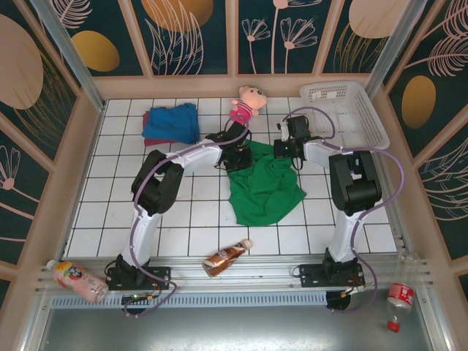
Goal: Fold and stack the tank tops
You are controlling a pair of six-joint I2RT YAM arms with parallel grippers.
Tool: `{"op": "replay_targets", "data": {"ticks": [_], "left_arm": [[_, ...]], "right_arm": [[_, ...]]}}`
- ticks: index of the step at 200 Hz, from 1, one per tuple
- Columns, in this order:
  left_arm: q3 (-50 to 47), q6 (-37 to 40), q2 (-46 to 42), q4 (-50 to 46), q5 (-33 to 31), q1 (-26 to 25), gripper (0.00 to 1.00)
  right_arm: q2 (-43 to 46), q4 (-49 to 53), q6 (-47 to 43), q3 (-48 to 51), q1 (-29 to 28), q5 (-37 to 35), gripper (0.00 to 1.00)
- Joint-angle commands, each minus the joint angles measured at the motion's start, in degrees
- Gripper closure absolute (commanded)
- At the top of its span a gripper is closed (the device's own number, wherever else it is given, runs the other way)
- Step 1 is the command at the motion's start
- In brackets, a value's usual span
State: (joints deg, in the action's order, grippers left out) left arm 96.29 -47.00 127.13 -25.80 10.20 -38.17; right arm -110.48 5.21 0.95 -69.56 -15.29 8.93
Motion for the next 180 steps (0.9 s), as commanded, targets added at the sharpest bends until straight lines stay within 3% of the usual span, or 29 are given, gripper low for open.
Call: {"op": "replay_targets", "data": {"ticks": [1, 44, 92, 111, 136, 157, 180], "left_arm": [[2.3, 1.67, -1.8, -3.53, -2.55, 0.08, 1.0], [5.81, 5.78, -9.07, -13.42, -8.96, 1.93, 1.0], [13.74, 10.51, -18.37, -27.95, -19.59, 6.75, 1.0], [23.21, 13.45, -18.15, -33.56, -23.14, 8.67, 1.0], [42.64, 17.97, -13.27, -40.65, -29.33, 9.99, 1.0], [53.88, 20.37, -10.81, -40.38, -30.15, 11.73, 1.0], [51.39, 23.63, -13.94, -30.62, -28.13, 13.13, 1.0]], "right_arm": [[3.6, -2.09, 1.27, 1.23, 0.82, 0.55, 1.0], [10.17, -4.34, 3.07, 3.5, 3.01, 1.38, 1.0], [24.11, -13.15, 7.56, 11.33, 7.33, 3.45, 1.0], [28.59, -17.88, 8.63, 12.31, 9.01, 3.88, 1.0], [31.63, -21.38, 6.85, 8.86, 10.17, 3.99, 1.0], [33.08, -26.02, 5.37, 6.0, 11.17, 3.9, 1.0], [32.32, -29.8, 3.57, 0.59, 11.94, 5.02, 1.0]]}}
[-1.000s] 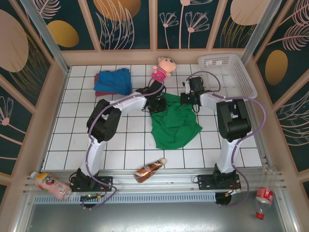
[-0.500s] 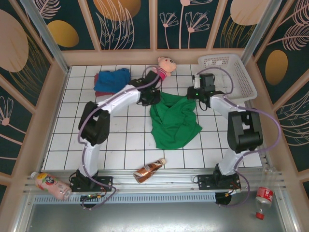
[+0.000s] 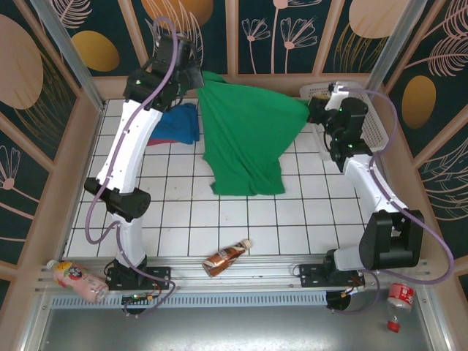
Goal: Fold and stack the tank tops
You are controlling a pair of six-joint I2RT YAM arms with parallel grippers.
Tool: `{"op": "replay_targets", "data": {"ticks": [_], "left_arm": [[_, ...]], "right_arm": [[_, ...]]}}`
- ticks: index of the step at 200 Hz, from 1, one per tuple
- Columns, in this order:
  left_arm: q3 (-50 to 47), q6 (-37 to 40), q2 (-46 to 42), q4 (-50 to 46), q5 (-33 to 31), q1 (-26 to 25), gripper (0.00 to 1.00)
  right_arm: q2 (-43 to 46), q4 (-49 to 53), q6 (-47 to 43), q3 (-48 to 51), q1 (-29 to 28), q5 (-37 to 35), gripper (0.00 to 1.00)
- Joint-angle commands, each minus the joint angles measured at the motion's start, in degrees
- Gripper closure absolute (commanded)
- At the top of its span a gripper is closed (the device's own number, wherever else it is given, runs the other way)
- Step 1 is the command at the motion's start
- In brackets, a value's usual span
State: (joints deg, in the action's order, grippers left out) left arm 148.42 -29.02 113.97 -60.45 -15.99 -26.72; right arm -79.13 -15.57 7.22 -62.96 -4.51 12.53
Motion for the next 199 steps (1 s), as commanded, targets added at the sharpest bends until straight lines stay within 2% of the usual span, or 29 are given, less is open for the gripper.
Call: {"op": "replay_targets", "data": {"ticks": [1, 22, 58, 85, 105, 139, 167, 199], "left_arm": [[-1.01, 5.73, -0.91, 4.68, -1.9, 1.67, 1.0], [-3.1, 9.43, -3.45, 14.42, -2.65, 2.1, 1.0], [0.12, 14.86, -5.1, 22.36, -4.89, 2.57, 1.0], [-5.14, 18.0, -10.42, 25.38, -6.3, 2.56, 1.0], [-10.96, 20.08, -15.4, 27.61, -7.43, 2.55, 1.0], [-12.61, 23.33, -20.75, 27.64, -8.55, 2.55, 1.0], [-13.4, 25.62, -20.85, 29.12, -9.2, 2.58, 1.0], [-11.03, 28.69, -16.19, 31.42, -8.48, 2.69, 1.0]], "right_arm": [[0.9, -9.2, -2.86, -6.29, 1.13, 1.47, 1.0], [-0.11, -13.33, -4.66, -10.48, 1.13, 2.7, 1.0], [0.75, -16.42, -7.53, -16.39, 1.25, 4.11, 1.0], [6.99, -19.13, -9.24, -12.55, 1.24, 5.63, 1.0], [12.42, -17.06, -10.73, -9.84, 1.13, 5.75, 1.0], [19.45, -16.5, -14.41, -7.53, 1.07, 4.14, 1.0], [18.66, -17.34, -14.24, -8.05, 1.09, 3.55, 1.0], [13.87, -21.23, -12.5, -8.0, 1.15, 1.63, 1.0]]}}
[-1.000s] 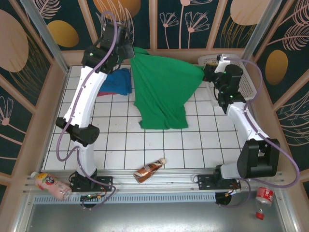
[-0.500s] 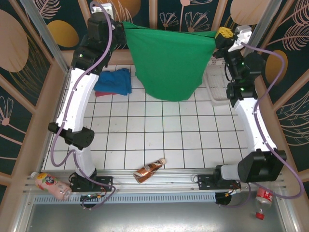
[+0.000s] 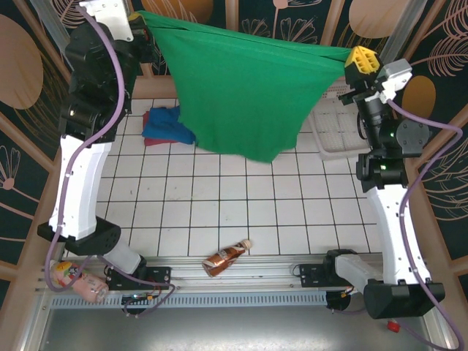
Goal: Fold and stack the tank tops
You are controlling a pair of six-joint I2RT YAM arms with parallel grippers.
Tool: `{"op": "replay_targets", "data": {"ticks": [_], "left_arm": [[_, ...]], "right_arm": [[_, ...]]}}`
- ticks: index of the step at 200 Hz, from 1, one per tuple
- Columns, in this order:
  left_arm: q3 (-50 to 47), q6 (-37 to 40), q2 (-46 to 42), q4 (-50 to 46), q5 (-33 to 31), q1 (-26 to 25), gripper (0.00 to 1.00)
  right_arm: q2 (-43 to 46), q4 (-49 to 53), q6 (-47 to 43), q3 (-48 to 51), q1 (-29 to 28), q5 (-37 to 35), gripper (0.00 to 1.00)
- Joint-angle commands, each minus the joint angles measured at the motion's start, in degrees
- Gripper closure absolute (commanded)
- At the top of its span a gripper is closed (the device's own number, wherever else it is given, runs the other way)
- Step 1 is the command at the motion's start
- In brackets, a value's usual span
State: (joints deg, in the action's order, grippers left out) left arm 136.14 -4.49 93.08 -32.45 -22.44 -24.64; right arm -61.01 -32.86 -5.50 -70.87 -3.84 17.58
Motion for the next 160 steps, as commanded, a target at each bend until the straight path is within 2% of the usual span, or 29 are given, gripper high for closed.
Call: {"op": "replay_targets", "data": {"ticks": [1, 46, 70, 92, 131, 160], "left_arm": [[1.51, 4.24, 5.56, 3.39, -1.93, 0.63, 1.0], [11.08, 2.74, 17.06, 3.44, 3.62, 2.87, 1.0], [12.05, 2.43, 18.24, 6.52, 6.6, 3.36, 1.0], [11.6, 2.02, 17.28, 6.89, 9.97, 3.53, 1.0], [2.19, 2.94, 10.97, 2.6, 18.46, 3.54, 1.0], [-15.78, 4.03, -0.08, -2.33, 21.64, 3.55, 1.0]], "right_arm": [[-4.4, -4.04, 0.31, -0.12, 0.48, -3.43, 1.0], [-12.05, -7.12, 2.98, -0.82, 0.46, -4.75, 1.0], [-12.67, -3.86, 2.29, -3.81, 0.46, -3.63, 1.0], [-9.41, 2.28, -1.76, -5.25, 0.21, -1.68, 1.0], [2.95, 20.2, -13.59, -0.46, -1.69, 3.06, 1.0], [11.25, 41.91, -22.45, 3.46, -5.35, 3.53, 1.0]]}}
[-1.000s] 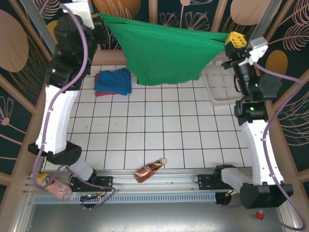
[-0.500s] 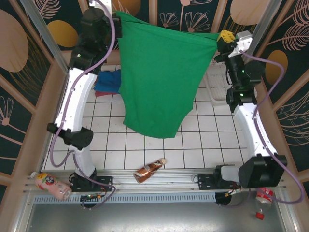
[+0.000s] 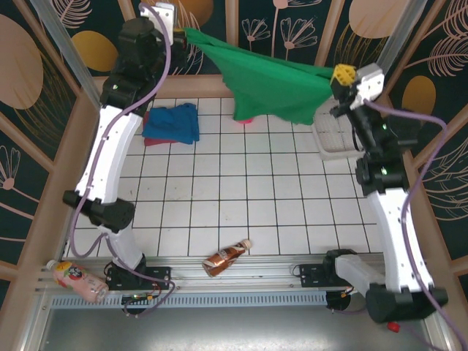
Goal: Fold and stack the tank tops
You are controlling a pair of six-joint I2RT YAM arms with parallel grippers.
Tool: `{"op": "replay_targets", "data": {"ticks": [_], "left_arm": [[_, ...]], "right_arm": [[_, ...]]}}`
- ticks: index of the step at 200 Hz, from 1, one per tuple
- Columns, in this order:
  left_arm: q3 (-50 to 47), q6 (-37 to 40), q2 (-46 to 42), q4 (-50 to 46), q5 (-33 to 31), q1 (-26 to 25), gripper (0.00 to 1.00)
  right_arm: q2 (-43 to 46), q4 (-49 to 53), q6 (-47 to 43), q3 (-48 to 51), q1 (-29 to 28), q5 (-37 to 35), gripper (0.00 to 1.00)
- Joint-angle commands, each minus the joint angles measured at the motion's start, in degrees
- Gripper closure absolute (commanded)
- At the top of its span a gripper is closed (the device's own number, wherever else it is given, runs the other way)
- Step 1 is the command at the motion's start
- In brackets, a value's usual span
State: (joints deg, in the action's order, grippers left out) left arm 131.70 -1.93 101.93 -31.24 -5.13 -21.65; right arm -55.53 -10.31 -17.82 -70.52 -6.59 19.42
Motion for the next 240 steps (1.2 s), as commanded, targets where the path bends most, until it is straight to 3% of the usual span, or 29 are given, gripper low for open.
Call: {"op": "replay_targets", "data": {"ticks": [1, 16, 32, 64, 92, 117, 149, 187, 240], "left_arm": [[-12.24, 1.53, -9.33, -3.59, 4.33, 0.56, 1.0], [-26.97, 1.05, -17.1, -3.04, 0.41, 0.56, 1.0], [-41.08, -0.38, -23.29, -2.47, -5.25, 0.56, 1.0], [-60.58, -4.08, -29.62, -1.17, -4.34, 0.56, 1.0], [-67.0, -7.31, -30.0, -5.84, -11.32, 0.56, 1.0], [-69.89, -13.37, -31.96, -10.08, -17.38, 0.55, 1.0], [-70.97, -24.91, -29.07, -20.7, -22.61, 0.56, 1.0], [-71.68, -32.31, -24.41, -21.52, -25.72, 0.63, 1.0], [-65.47, -28.61, -18.03, -19.48, -30.66, 6.29, 1.0]], "right_arm": [[6.03, 20.06, -10.34, 3.29, -2.79, 1.68, 1.0], [9.36, 28.75, -12.48, 6.47, -7.39, 1.0, 1.0], [11.95, 36.39, -13.6, 11.27, -15.5, -5.65, 1.0], [16.51, 47.92, -8.72, 22.59, -32.29, -12.07, 1.0], [11.89, 52.19, -8.24, 26.73, -52.65, -20.03, 1.0], [6.07, 47.69, -7.59, 30.09, -62.67, -22.74, 1.0], [0.58, 36.68, -8.08, 32.58, -65.6, -20.56, 1.0], [-3.76, 26.96, -10.26, 33.39, -65.67, -16.26, 1.0], [-14.16, 12.87, -11.47, 28.0, -64.96, -9.62, 1.0]]}}
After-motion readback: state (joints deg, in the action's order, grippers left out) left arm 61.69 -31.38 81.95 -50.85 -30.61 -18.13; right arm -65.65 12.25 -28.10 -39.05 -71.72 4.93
